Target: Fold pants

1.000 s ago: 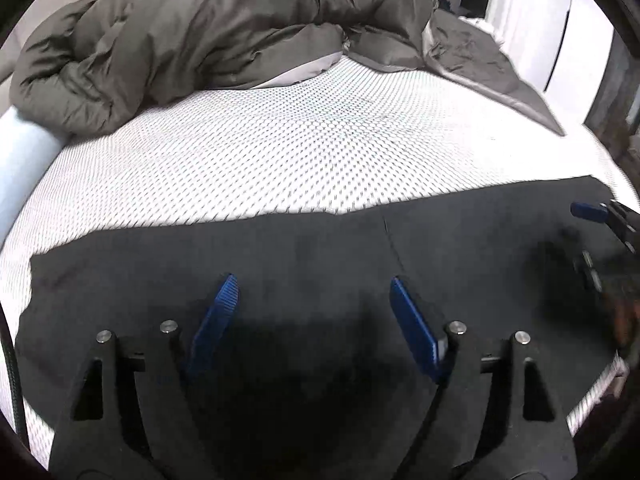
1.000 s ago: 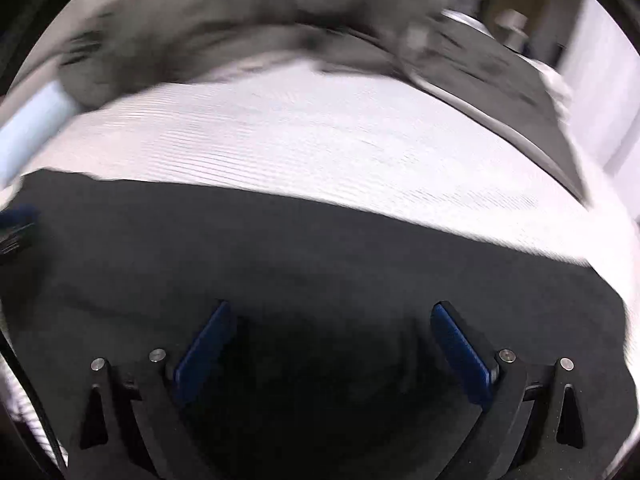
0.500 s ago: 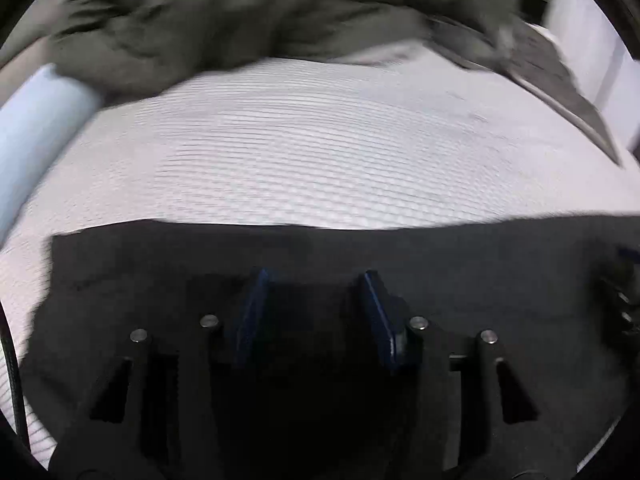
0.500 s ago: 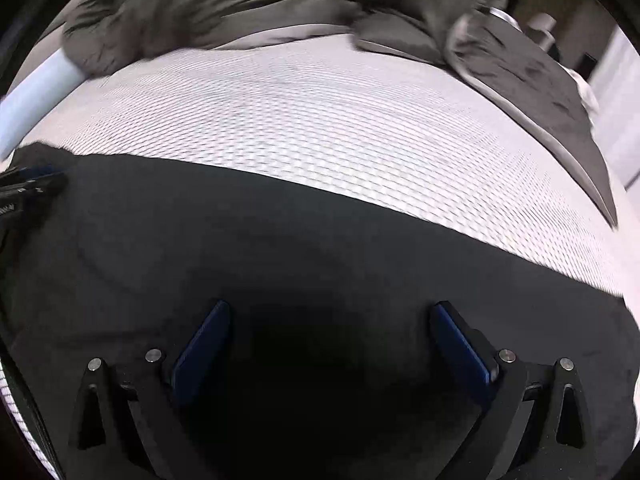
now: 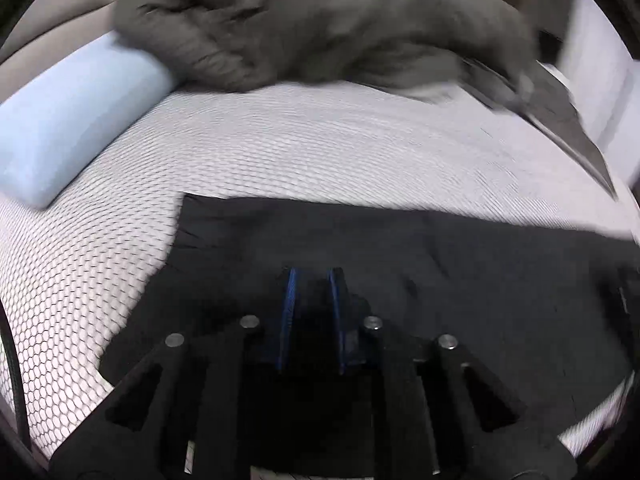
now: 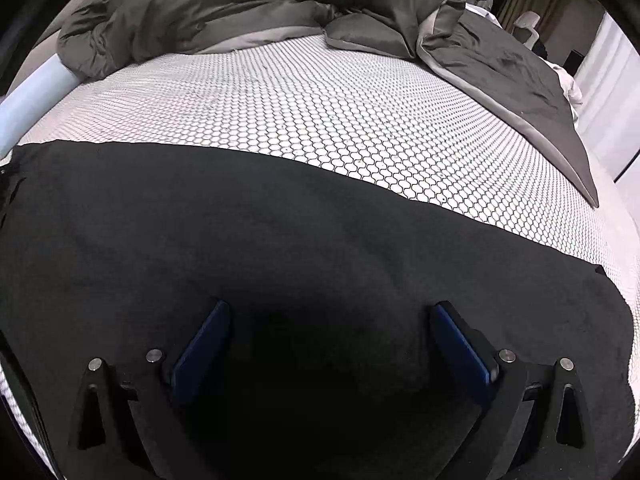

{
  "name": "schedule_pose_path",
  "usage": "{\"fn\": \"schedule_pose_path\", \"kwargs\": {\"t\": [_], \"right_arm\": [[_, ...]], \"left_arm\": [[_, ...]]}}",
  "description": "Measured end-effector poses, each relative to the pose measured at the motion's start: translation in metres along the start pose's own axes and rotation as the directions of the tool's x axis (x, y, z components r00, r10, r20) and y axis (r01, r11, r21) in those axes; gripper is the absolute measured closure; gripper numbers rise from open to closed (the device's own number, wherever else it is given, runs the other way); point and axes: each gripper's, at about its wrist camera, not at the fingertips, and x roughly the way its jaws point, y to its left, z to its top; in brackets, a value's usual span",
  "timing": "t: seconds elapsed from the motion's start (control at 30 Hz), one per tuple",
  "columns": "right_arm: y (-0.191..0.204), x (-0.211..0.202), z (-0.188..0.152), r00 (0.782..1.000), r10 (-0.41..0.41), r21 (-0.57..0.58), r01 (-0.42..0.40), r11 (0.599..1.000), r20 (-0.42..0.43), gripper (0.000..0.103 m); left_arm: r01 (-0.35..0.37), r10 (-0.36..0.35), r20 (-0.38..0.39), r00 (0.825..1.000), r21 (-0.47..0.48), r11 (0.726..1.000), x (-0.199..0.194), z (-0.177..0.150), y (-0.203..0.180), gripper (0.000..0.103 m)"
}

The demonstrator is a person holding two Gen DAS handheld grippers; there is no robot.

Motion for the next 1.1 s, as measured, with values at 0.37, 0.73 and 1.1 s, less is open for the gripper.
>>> {"fn": "schedule_pose_path", "kwargs": {"t": [0.37, 0.73, 1.1], "right_arm": [[-0.03, -0.008, -0.024, 1.0, -0.029, 0.019, 0.029, 0.999, -0.002, 0.002], [0.011, -0.05, -0.067, 0.991, 0.113, -0.155, -0.1, 0.983, 0.077, 0.002], [-0.167, -0.074, -0.152, 0.971, -0.238, 0.19, 0.229, 0.955, 0.026, 0.003]], "left_arm": [[-0.072, 0.073, 0.004, 0.997, -0.111, 0.991, 0.0, -0.02, 0.05, 0.091], [0.041, -0.041, 0.002, 0.999, 0.009, 0.999, -0.013, -0.058, -0.024, 0.061], [-0.039, 0.04, 0.018, 0.999, -0.035, 0.999, -0.017, -0.067, -0.015, 0.061]]}}
